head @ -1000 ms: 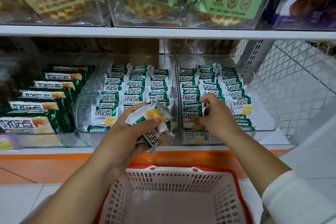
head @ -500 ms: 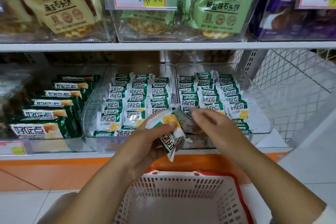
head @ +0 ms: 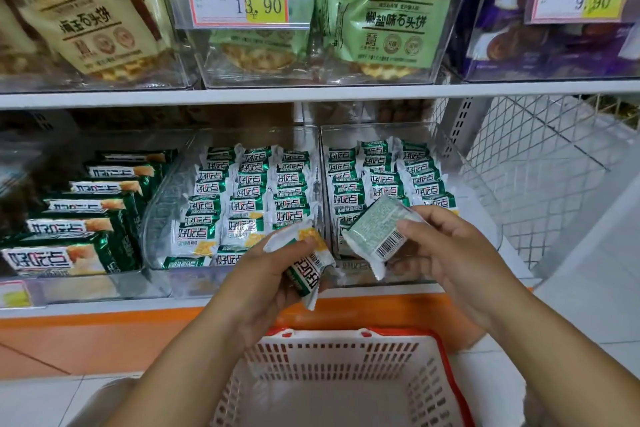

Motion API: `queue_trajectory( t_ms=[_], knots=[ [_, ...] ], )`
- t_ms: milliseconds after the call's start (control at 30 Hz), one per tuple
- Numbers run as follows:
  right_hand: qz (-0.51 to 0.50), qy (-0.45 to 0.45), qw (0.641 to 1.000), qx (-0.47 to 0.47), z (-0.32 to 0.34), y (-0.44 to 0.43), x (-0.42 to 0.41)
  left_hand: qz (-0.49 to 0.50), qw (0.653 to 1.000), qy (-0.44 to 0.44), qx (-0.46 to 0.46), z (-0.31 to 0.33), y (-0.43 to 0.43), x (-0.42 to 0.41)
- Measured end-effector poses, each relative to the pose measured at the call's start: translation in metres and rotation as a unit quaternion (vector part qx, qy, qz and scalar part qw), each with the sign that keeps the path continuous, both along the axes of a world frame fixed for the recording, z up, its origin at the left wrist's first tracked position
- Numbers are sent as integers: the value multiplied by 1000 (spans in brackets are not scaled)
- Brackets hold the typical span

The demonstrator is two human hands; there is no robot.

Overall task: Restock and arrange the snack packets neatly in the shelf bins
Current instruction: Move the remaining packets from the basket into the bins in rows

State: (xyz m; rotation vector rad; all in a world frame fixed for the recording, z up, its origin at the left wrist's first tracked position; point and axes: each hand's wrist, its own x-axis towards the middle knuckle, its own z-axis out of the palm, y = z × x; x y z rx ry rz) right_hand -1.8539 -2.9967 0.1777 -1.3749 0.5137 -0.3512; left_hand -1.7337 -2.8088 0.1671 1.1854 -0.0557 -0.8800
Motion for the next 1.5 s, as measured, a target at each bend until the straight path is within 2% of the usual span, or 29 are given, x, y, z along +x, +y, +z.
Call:
queue_trajectory(
  t_ms=[133,200,333,467,533,600,700,867,1000,1100,1233,1367,1433,1500],
  knots=[
    [29,2,999,20,-4,14,7,-51,998,-31,1,2,1,-4],
    [29,2,999,15,-5,20,10,-40,999,-36,-1,3,1,-5],
    [51,-2,996,-67,1,26,10,4,999,-44,14,3,3,0],
    [164,40,978,-126,6,33,7,18,999,-35,26,4,5,1],
    [186,66,964,-178,1,35,8,15,999,-25,21,5,7,2],
    [145,66,966,-205,0,36,10,6,1000,-18,13,5,8,3],
    [96,60,975,-191,2,34,11,-2,999,-32,15,5,9,3],
    [107,79,987,-87,8,30,7,-16,996,-84,37,3,9,6],
    [148,65,985,-59,8,39,4,-58,994,-87,15,3,4,-3],
    [154,83,981,-88,8,42,4,-43,995,-88,1,1,1,-6],
    [114,106,974,-164,-1,41,7,-20,996,-81,1,1,1,-8],
    [35,79,984,-159,6,26,11,-18,997,-76,24,-1,2,-7],
    [-35,78,969,-231,9,-2,14,-6,996,-84,41,-3,3,-2],
    [-74,92,939,-324,6,-36,16,5,995,-88,52,-3,4,3]
  ],
)
